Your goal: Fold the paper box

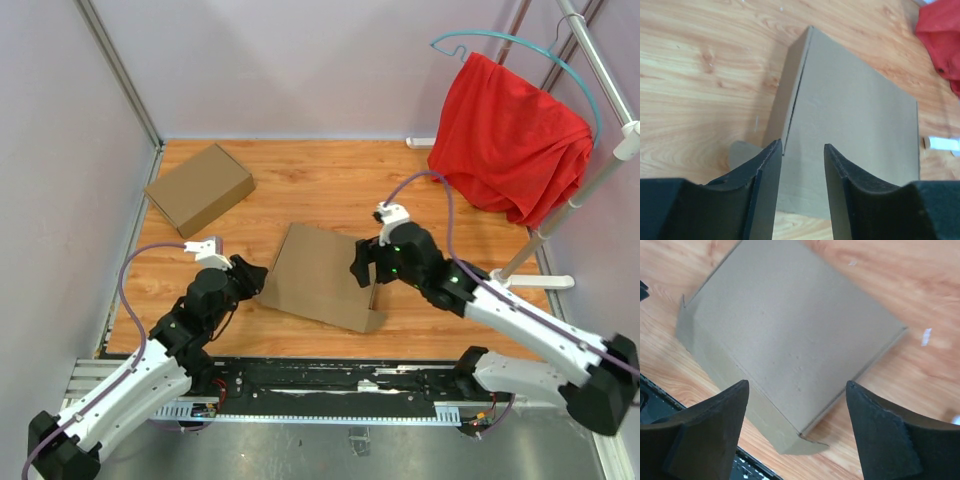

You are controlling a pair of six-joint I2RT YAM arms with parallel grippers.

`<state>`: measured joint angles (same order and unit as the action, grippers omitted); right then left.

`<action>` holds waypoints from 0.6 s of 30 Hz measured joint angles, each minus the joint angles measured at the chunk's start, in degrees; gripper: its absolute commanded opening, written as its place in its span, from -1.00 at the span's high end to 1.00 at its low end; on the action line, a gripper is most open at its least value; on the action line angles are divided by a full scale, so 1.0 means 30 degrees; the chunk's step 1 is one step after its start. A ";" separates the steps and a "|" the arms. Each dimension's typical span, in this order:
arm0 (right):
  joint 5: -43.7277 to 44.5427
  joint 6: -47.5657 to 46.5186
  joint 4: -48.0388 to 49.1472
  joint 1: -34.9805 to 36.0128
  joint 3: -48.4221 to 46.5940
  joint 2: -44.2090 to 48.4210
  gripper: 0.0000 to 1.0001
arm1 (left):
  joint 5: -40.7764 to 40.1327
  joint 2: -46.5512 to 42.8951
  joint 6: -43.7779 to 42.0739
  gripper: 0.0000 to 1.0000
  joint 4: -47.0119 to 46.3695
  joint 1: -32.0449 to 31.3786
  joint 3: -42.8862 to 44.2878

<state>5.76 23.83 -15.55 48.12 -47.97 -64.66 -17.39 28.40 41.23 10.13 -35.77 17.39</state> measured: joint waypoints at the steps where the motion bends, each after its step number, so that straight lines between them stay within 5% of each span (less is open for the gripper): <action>1: 0.0219 -0.0015 -0.0219 -0.0124 0.0153 0.1260 -0.67 | -0.0495 0.0029 -0.0102 -0.06 -0.0255 0.0000 -0.0117; 9: 0.1027 0.2055 -0.0583 -0.0444 0.4430 0.6178 -0.97 | -0.2747 0.0277 -0.0714 -0.61 -0.3133 0.0000 -0.1100; 18: 0.0168 0.5187 0.2346 -0.1545 0.6885 0.3388 -0.96 | -0.1989 0.5530 -0.0984 -0.62 -0.6404 0.0277 -0.0867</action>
<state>6.26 39.40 -8.51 43.48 -27.31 -54.50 -23.35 44.99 38.28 -9.08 -34.94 14.79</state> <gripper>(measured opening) 0.984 0.813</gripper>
